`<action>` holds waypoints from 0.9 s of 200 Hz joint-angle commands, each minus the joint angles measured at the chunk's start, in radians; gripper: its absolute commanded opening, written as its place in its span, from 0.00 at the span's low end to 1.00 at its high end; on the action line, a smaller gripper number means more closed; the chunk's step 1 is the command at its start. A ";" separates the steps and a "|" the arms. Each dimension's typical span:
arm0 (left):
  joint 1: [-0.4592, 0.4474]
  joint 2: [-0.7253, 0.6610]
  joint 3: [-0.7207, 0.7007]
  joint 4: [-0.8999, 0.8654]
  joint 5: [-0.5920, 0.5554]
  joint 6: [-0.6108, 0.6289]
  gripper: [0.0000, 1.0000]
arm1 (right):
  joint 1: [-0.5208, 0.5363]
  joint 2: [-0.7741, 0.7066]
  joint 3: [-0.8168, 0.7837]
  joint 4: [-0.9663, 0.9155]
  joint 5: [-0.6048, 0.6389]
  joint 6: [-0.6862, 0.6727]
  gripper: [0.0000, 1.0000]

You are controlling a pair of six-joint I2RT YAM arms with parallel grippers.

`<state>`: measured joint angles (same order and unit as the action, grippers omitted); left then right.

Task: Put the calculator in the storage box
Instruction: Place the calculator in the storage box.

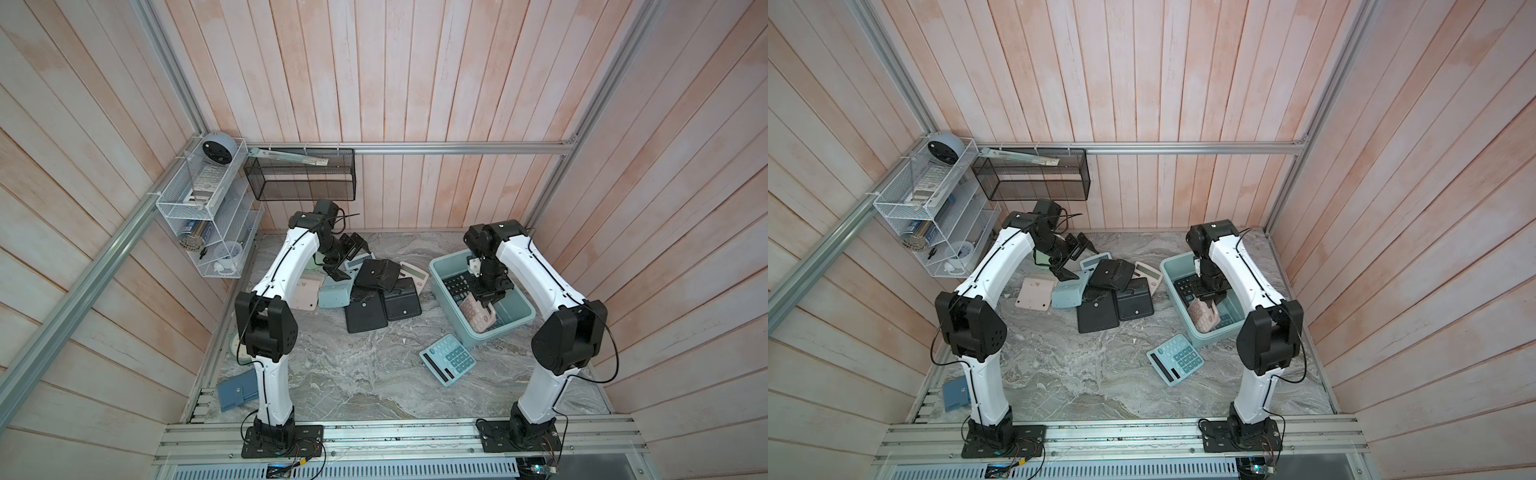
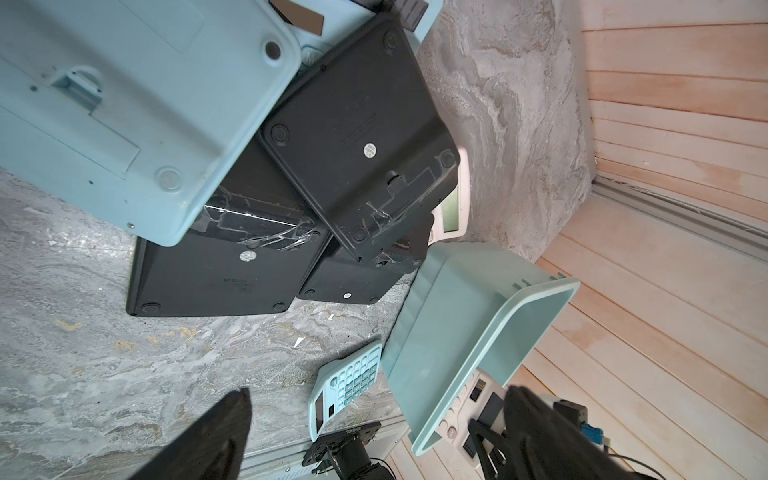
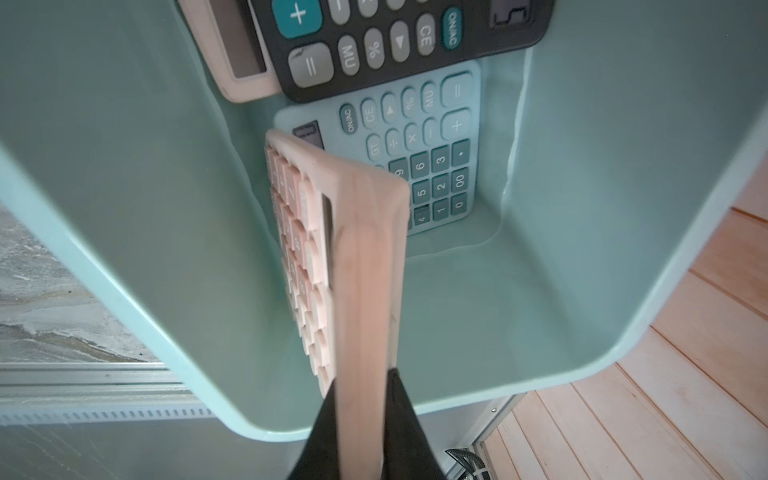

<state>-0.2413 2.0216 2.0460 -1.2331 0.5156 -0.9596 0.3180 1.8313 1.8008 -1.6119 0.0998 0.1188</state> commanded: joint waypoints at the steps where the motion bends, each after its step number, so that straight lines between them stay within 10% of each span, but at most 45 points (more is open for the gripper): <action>1: 0.002 -0.003 -0.018 -0.015 -0.012 0.032 1.00 | -0.010 -0.046 -0.030 -0.062 -0.045 -0.003 0.00; 116: 0.003 -0.057 -0.033 -0.043 -0.043 0.068 1.00 | -0.139 -0.079 -0.210 0.065 0.049 -0.077 0.00; 138: 0.001 -0.057 -0.035 -0.058 -0.043 0.076 1.00 | -0.158 -0.079 -0.194 0.077 0.087 -0.060 0.28; 180: -0.004 -0.052 -0.037 -0.075 -0.046 0.088 1.00 | -0.158 -0.054 -0.143 0.096 0.142 -0.027 0.50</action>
<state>-0.2417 1.9953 2.0232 -1.2823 0.4889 -0.8989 0.1581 1.7538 1.6173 -1.5177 0.1867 0.0650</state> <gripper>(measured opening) 0.999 0.457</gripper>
